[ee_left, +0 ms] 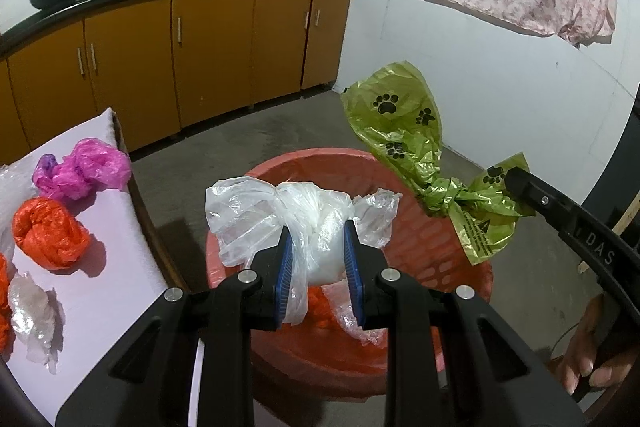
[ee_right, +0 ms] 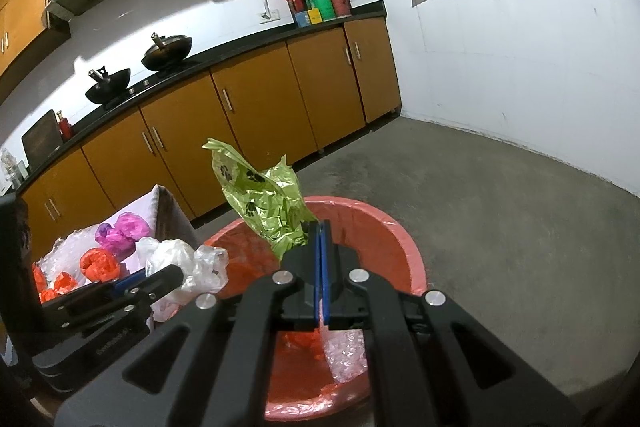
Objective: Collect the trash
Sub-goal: 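Carry both bags over the orange basket and open both tools to drop them, then return both tools to the table toward the orange and clear bags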
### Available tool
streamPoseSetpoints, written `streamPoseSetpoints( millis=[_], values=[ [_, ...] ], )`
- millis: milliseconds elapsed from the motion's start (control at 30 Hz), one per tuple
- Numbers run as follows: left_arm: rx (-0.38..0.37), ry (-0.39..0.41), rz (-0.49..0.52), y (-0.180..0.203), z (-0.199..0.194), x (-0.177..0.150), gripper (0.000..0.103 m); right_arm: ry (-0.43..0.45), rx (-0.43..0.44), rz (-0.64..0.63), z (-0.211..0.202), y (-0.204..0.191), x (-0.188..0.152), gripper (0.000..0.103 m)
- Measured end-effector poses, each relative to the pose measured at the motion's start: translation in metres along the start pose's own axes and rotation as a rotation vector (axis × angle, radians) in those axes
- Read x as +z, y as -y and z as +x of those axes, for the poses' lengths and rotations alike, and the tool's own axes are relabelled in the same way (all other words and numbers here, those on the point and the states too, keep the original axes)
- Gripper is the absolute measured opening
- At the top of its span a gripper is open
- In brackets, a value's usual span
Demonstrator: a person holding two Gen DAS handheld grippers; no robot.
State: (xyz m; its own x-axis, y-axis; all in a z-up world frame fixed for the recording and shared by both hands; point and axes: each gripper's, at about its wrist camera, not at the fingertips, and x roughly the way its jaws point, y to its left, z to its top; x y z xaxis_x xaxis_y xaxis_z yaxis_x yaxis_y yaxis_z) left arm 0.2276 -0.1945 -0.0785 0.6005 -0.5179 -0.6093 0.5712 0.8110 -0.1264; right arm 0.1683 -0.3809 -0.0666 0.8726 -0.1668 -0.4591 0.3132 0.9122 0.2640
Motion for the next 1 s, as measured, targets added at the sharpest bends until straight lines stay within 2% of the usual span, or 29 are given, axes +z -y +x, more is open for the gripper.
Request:
streamPoseSetpoints(
  millis=[100,133,200,233,267,300,433,533,600,667,800,1000],
  values=[
    [0.000,-0.012,0.001,0.000,0.003,-0.002,0.029,-0.005,0.000,0.001,0.001,0.001,-0.001,0.006],
    [-0.001,-0.016,-0.002,-0.002,0.004,-0.003,0.034,-0.003,-0.004,0.004,0.001,0.002,-0.001,0.007],
    [0.002,-0.020,-0.009,-0.003,0.005,-0.002,0.049,-0.006,-0.004,0.012,0.000,0.002,-0.001,0.009],
    [0.004,-0.021,-0.013,-0.004,0.005,-0.003,0.052,-0.008,-0.005,0.018,0.001,0.001,-0.001,0.013],
    [0.006,-0.022,-0.019,-0.006,0.004,-0.003,0.055,-0.009,-0.008,0.024,0.001,0.001,0.000,0.021],
    [0.009,-0.023,-0.026,-0.009,0.004,-0.003,0.057,-0.008,-0.009,0.031,0.001,0.002,-0.001,0.027],
    [0.028,-0.015,-0.057,-0.023,-0.005,-0.005,0.063,-0.007,-0.022,0.042,-0.002,0.003,-0.002,0.031],
    [0.060,0.002,-0.078,-0.035,-0.018,-0.008,0.069,0.004,-0.027,0.021,-0.006,-0.004,-0.003,0.041],
    [0.097,0.025,-0.085,-0.044,-0.031,-0.011,0.075,0.011,-0.019,-0.010,-0.011,-0.016,-0.004,0.050],
    [0.139,0.051,-0.092,-0.053,-0.046,-0.014,0.079,0.010,0.008,-0.032,-0.014,-0.027,-0.004,0.054],
    [0.245,0.109,-0.123,-0.080,-0.081,-0.024,0.085,-0.029,0.114,-0.087,-0.018,-0.065,-0.011,0.056],
    [0.442,0.168,-0.171,-0.135,-0.141,-0.044,0.089,-0.109,0.260,-0.169,-0.023,-0.138,-0.029,0.056]
  ],
)
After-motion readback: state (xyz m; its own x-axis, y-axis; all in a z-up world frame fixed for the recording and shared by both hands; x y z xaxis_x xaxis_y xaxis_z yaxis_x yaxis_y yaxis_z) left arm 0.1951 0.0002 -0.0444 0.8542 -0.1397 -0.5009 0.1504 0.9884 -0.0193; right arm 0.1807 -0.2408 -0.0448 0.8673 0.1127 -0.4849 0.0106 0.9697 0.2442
